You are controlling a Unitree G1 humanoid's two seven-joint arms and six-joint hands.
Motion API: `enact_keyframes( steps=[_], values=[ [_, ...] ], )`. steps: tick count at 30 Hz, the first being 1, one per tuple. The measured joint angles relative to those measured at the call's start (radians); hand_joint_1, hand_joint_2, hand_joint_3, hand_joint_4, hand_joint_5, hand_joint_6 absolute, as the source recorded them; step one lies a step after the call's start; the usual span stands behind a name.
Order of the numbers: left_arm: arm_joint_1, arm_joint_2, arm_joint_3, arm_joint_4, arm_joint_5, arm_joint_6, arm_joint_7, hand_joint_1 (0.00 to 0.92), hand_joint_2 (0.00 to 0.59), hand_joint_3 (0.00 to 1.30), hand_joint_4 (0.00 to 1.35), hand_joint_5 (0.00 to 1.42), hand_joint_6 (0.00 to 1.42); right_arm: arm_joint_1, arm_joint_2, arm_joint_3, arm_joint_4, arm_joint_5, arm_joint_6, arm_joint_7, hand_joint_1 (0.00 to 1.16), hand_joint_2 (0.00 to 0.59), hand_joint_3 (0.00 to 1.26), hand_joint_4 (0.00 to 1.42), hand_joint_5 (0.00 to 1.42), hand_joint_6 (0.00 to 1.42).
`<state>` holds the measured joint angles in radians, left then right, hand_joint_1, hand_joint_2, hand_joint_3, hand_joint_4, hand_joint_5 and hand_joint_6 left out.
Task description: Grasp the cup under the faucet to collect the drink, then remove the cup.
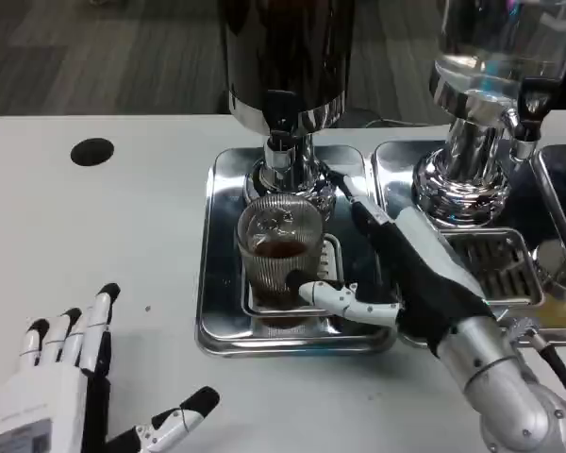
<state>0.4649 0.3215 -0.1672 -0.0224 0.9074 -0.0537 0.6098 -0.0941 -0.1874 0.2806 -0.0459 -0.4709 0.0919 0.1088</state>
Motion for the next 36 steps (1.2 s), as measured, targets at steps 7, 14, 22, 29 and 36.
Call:
enact_keyframes(
  steps=[7, 14, 22, 29, 36],
  values=[
    [0.016, 0.012, 0.014, 0.003, -0.013, -0.011, 0.015, 0.0, 0.034, 0.12, 0.0, 0.11, 0.05, -0.06, 0.032, 0.013, 0.068, 0.0, 0.027, 0.0, 0.59, 0.183, 0.0, 0.0, 0.0, 0.0],
    [0.018, 0.012, 0.017, 0.006, -0.033, -0.016, 0.026, 0.0, 0.035, 0.14, 0.0, 0.11, 0.05, -0.089, 0.067, 0.02, 0.129, 0.0, 0.027, -0.03, 0.59, 0.179, 0.0, 0.0, 0.0, 0.0],
    [0.024, 0.012, 0.029, 0.012, -0.038, -0.016, 0.029, 0.0, 0.044, 0.17, 0.0, 0.11, 0.05, -0.105, 0.102, 0.021, 0.176, 0.003, 0.02, -0.075, 0.64, 0.174, 0.0, 0.0, 0.0, 0.02],
    [0.023, 0.012, 0.031, 0.017, -0.049, -0.017, 0.029, 0.0, 0.044, 0.18, 0.0, 0.11, 0.05, -0.111, 0.107, 0.028, 0.213, 0.003, 0.001, -0.101, 0.67, 0.17, 0.0, 0.0, 0.0, 0.04],
    [0.015, 0.014, 0.036, 0.032, -0.071, -0.021, 0.029, 0.0, 0.046, 0.19, 0.0, 0.11, 0.05, -0.12, 0.114, 0.041, 0.246, 0.003, -0.02, -0.132, 0.71, 0.178, 0.0, 0.0, 0.0, 0.08]
  ],
)
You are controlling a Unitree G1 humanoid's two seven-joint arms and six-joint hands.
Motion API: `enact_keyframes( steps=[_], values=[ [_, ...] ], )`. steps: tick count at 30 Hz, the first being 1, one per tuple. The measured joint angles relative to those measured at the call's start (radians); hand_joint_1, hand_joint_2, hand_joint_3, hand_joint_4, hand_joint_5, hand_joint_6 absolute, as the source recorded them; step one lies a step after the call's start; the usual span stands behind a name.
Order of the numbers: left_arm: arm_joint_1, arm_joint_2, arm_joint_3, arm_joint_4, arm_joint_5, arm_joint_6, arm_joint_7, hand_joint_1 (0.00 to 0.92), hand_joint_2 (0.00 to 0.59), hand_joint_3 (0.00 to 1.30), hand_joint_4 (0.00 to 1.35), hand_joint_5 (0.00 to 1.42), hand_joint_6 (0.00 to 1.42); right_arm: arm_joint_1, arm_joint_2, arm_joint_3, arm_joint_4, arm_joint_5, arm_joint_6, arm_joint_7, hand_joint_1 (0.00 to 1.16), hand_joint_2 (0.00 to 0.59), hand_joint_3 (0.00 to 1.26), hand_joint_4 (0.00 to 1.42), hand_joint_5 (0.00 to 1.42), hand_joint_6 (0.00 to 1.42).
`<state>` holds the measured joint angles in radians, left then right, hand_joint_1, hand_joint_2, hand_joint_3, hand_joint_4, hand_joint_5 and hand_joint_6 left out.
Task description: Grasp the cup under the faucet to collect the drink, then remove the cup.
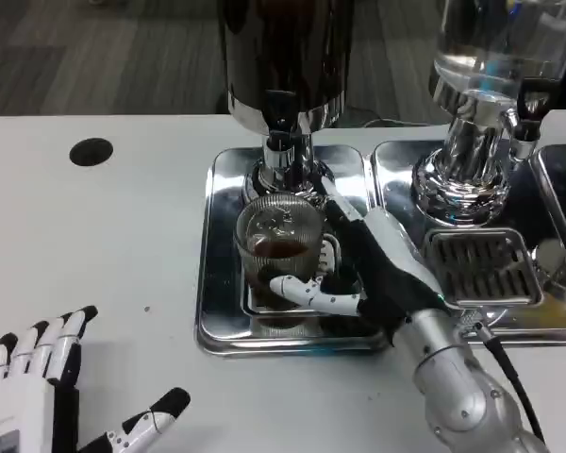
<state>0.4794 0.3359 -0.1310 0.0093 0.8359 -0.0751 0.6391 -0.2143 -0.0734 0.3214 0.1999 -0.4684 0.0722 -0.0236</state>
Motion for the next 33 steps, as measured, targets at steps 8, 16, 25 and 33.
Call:
enact_keyframes(
  steps=[8, 16, 25, 33],
  values=[
    [-0.004, 0.001, 0.001, 0.011, -0.004, -0.001, 0.0, 0.0, 0.052, 0.2, 0.0, 0.11, 0.05, -0.014, 0.016, 0.006, 0.039, -0.001, -0.02, -0.029, 0.72, 0.174, 0.06, 0.11, 0.07, 0.17],
    [-0.008, 0.001, 0.003, 0.012, -0.006, -0.003, 0.0, 0.0, 0.061, 0.2, 0.0, 0.12, 0.05, -0.023, 0.022, 0.005, 0.069, -0.001, -0.043, -0.062, 0.76, 0.169, 0.24, 0.29, 0.19, 0.25],
    [-0.008, 0.001, 0.005, 0.012, -0.015, -0.005, 0.0, 0.0, 0.068, 0.21, 0.0, 0.12, 0.05, -0.038, 0.025, 0.001, 0.106, 0.003, -0.074, -0.093, 0.79, 0.18, 0.4, 0.48, 0.35, 0.36],
    [-0.007, 0.001, 0.007, 0.012, -0.04, -0.006, 0.0, 0.0, 0.078, 0.21, 0.0, 0.12, 0.05, -0.034, 0.028, 0.001, 0.115, 0.0, -0.096, -0.143, 0.85, 0.186, 0.55, 0.61, 0.47, 0.46]
  ],
)
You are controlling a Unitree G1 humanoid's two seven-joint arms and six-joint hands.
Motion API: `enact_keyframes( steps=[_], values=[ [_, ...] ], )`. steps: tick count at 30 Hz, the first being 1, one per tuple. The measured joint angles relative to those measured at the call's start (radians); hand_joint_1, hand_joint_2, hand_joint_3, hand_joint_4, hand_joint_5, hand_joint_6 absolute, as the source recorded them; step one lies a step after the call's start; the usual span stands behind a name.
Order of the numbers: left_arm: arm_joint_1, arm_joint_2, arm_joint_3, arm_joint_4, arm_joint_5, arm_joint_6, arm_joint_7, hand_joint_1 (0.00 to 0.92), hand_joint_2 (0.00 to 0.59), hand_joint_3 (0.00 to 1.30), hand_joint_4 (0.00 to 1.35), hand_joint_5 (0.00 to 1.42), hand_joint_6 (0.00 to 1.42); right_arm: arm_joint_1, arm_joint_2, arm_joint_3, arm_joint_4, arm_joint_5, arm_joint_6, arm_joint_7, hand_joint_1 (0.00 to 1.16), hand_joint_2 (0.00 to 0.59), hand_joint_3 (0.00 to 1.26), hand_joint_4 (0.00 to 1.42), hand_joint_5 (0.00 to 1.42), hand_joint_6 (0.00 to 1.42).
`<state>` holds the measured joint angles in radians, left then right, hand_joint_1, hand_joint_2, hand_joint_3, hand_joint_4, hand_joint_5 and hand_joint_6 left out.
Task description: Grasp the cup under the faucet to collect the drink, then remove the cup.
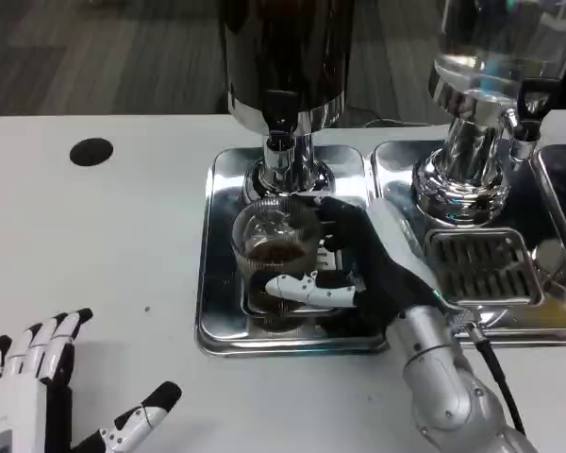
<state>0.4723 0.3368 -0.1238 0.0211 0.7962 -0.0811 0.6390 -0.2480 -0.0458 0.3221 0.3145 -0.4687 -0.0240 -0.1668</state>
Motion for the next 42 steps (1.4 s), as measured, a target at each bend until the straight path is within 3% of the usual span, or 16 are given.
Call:
enact_keyframes(
  steps=[17, 28, 31, 42],
  values=[
    [0.0, 0.001, 0.001, 0.0, -0.003, -0.012, 0.0, 0.0, 0.085, 0.21, 0.0, 0.12, 0.05, 0.045, -0.013, -0.021, -0.028, -0.005, -0.028, -0.037, 0.86, 0.188, 0.66, 0.72, 0.59, 0.55],
    [-0.026, 0.0, -0.01, 0.0, -0.001, -0.018, -0.002, 0.0, 0.083, 0.21, 0.0, 0.12, 0.05, 0.131, -0.053, -0.022, -0.25, -0.027, 0.078, 0.056, 0.86, 0.189, 0.68, 0.73, 0.59, 0.53],
    [-0.043, -0.001, -0.016, 0.0, 0.0, -0.018, -0.003, 0.0, 0.08, 0.21, 0.0, 0.12, 0.05, 0.186, -0.074, -0.027, -0.323, -0.028, 0.081, 0.076, 0.86, 0.189, 0.68, 0.73, 0.59, 0.52],
    [-0.081, -0.002, -0.054, 0.002, 0.004, -0.013, -0.016, 0.0, 0.078, 0.2, 0.0, 0.12, 0.05, 0.349, -0.119, -0.065, -0.448, -0.018, 0.095, 0.086, 0.86, 0.194, 0.68, 0.73, 0.58, 0.51]
  ],
)
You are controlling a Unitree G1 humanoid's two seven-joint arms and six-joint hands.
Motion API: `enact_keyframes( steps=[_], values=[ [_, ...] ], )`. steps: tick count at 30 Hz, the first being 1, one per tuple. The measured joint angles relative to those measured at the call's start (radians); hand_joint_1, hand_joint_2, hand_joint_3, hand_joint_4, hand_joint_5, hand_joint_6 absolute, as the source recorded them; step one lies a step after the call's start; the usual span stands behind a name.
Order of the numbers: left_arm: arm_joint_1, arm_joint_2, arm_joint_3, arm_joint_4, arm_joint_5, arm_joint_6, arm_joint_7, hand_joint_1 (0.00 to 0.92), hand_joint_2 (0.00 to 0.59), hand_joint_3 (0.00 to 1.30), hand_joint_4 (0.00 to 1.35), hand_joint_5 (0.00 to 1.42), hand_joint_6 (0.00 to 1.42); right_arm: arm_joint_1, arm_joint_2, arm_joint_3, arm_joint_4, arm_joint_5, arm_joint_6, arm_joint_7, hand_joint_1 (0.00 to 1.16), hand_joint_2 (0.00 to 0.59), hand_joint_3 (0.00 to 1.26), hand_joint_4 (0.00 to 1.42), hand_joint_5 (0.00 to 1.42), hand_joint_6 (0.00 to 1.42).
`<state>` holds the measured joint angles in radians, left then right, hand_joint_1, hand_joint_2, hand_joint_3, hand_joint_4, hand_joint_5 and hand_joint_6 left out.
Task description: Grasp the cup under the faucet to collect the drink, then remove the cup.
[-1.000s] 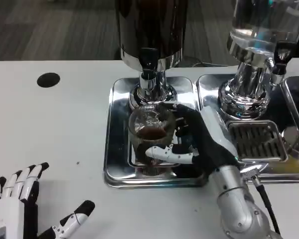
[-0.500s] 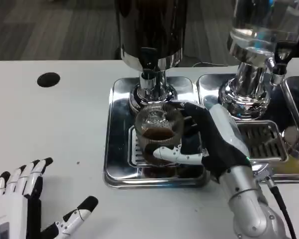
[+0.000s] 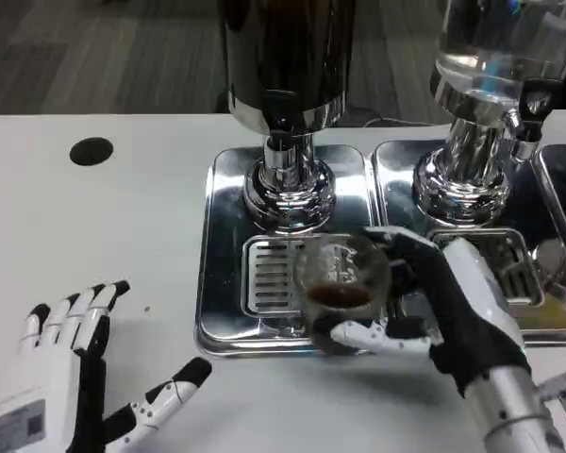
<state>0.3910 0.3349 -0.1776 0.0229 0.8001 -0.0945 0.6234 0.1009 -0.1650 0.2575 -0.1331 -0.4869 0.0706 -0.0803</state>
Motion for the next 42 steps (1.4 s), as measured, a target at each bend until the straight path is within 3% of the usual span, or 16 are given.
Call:
enact_keyframes(
  steps=[12, 26, 33, 37, 42],
  values=[
    [-0.02, -0.001, -0.036, 0.027, 0.001, 0.009, -0.001, 0.0, 0.078, 0.2, 0.0, 0.12, 0.05, 0.146, -0.035, -0.074, -0.052, 0.04, -0.111, -0.002, 0.86, 0.205, 0.68, 0.73, 0.58, 0.5],
    [-0.033, -0.001, -0.044, 0.031, 0.002, 0.017, -0.001, 0.0, 0.078, 0.2, 0.0, 0.12, 0.05, 0.277, -0.054, -0.084, -0.098, 0.013, -0.164, -0.002, 0.85, 0.206, 0.68, 0.73, 0.57, 0.5],
    [-0.035, -0.001, -0.047, 0.031, 0.004, 0.022, -0.001, 0.0, 0.078, 0.2, 0.0, 0.12, 0.05, 0.283, -0.051, -0.072, -0.069, -0.013, -0.2, -0.019, 0.85, 0.207, 0.68, 0.73, 0.57, 0.49],
    [-0.033, -0.001, -0.047, 0.031, 0.005, 0.023, 0.0, 0.0, 0.078, 0.2, 0.0, 0.12, 0.05, 0.276, -0.048, -0.067, -0.047, -0.028, -0.224, -0.035, 0.85, 0.204, 0.6, 0.65, 0.51, 0.45],
    [-0.028, 0.0, -0.045, 0.031, 0.005, 0.026, -0.001, 0.0, 0.078, 0.2, 0.0, 0.12, 0.05, 0.267, -0.049, -0.054, -0.019, -0.038, -0.261, -0.048, 0.81, 0.191, 0.39, 0.42, 0.32, 0.33]
  ],
)
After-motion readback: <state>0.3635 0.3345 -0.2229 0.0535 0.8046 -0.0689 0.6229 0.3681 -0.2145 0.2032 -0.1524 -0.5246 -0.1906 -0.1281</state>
